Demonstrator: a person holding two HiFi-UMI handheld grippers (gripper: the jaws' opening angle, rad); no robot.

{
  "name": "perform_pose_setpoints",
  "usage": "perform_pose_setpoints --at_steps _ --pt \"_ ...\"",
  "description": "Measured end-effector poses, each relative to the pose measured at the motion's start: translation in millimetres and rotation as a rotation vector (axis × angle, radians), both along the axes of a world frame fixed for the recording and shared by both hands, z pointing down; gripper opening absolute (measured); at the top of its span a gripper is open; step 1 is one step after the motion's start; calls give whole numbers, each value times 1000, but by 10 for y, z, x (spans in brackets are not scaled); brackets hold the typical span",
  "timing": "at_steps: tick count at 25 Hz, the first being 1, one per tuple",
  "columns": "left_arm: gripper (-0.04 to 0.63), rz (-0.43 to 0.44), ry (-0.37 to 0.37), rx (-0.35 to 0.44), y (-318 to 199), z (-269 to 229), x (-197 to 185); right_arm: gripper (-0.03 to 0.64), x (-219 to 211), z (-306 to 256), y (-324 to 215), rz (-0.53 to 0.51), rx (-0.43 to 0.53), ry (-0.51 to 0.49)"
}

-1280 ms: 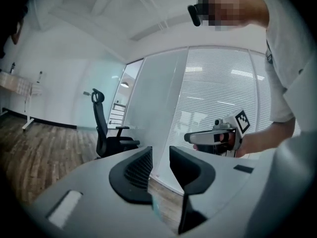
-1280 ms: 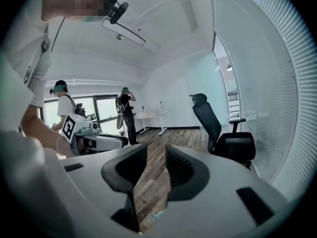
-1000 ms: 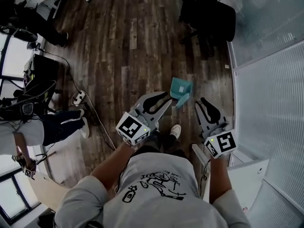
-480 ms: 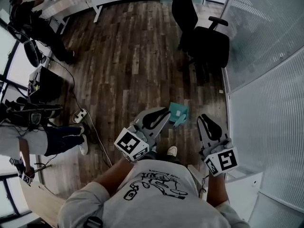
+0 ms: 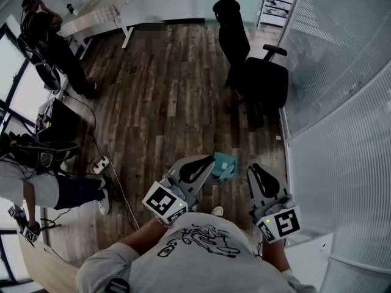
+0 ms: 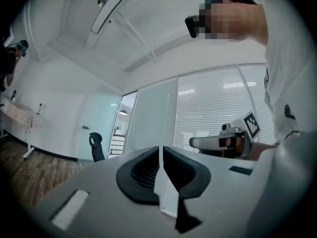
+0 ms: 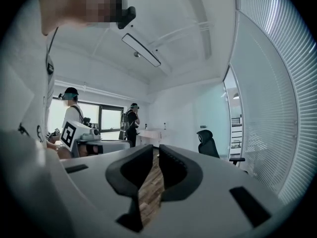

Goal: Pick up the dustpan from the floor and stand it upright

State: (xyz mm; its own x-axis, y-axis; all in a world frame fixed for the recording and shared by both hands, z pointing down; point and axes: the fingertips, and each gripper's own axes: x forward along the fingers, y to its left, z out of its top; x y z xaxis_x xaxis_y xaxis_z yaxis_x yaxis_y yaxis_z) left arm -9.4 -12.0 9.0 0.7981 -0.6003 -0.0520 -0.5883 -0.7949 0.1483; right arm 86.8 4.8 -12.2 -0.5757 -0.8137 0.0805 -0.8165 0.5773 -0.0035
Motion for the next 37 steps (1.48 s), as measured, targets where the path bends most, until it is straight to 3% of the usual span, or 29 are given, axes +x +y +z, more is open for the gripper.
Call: perform_pose_setpoints --at_steps 14,37 --pt "18 9 0 14 36 -107 207 23 -32 -72 34 -21 33 30" --pt "19 -3 17 14 20 -141 225 23 44 -102 29 -2 37 25"
